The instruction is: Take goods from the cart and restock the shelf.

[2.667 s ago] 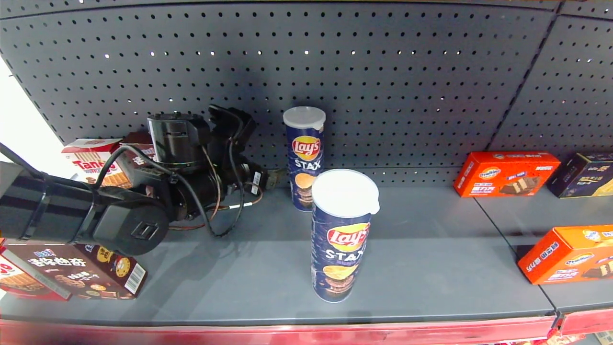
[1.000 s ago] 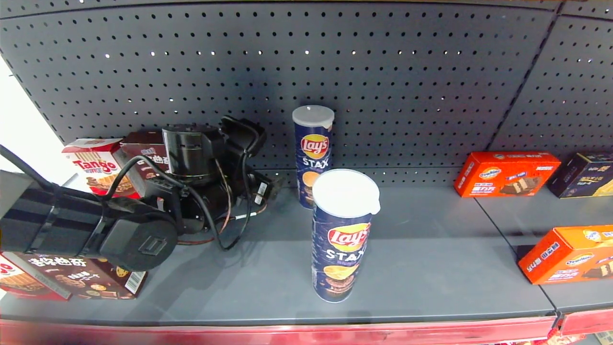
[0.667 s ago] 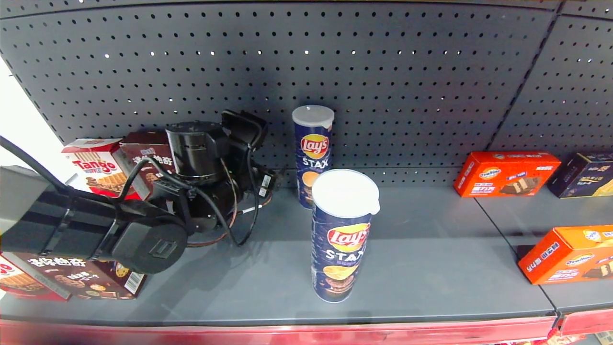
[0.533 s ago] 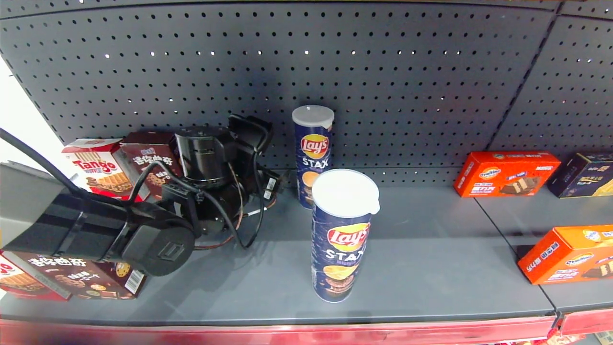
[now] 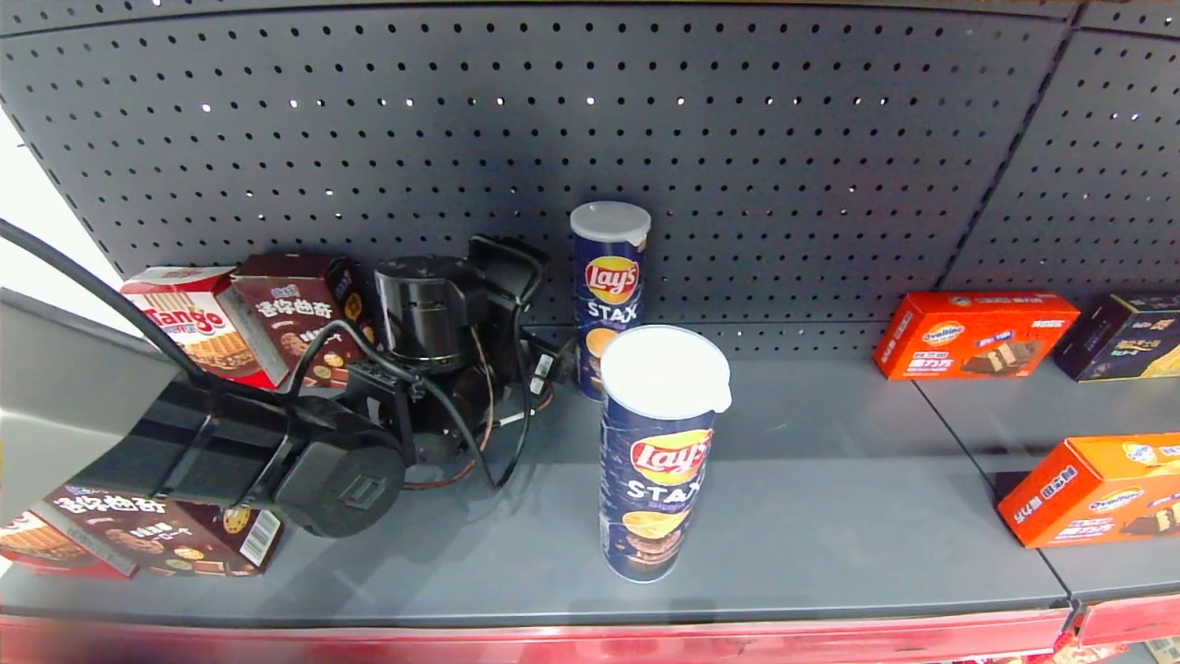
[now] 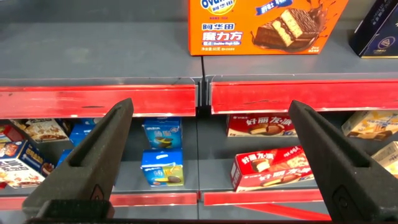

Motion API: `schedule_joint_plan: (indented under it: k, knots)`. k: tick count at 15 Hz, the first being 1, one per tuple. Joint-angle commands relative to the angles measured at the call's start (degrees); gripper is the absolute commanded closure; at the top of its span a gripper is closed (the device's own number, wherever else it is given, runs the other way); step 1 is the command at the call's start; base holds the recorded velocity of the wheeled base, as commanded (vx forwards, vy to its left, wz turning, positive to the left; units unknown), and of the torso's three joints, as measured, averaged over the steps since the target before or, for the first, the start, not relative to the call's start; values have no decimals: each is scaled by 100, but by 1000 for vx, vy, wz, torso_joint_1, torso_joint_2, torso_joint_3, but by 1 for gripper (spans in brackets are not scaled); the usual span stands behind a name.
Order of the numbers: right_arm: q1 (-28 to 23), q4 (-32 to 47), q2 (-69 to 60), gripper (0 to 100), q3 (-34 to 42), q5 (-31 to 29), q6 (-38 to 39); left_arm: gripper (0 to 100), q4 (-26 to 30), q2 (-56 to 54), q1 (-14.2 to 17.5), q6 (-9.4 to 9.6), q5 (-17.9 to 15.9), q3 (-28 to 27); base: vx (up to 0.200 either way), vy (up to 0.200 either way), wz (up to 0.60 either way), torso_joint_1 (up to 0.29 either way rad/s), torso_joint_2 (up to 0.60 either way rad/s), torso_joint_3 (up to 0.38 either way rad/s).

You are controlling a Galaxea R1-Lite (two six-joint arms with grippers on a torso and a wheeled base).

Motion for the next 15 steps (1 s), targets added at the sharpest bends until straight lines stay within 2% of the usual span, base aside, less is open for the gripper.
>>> schedule_joint_plan:
  k: [1,9,12,15]
  knots:
    - [0,2,2,0,1,0,-1,0,-1,28,-22,-7,4,2,0,0,0,0,0,0]
    - [0,2,11,0,1,0,-1,0,-1,-200,-58,-42,-5,186,0,0,0,0,0,0]
    - [0,2,2,0,1,0,-1,0,-9,-684,-58,-227,-14,635,0,0,0,0,0,0]
    - [0,2,2,0,1,0,-1,0,-9,-1053,-49,-297,-31,942,0,0,0,0,0,0]
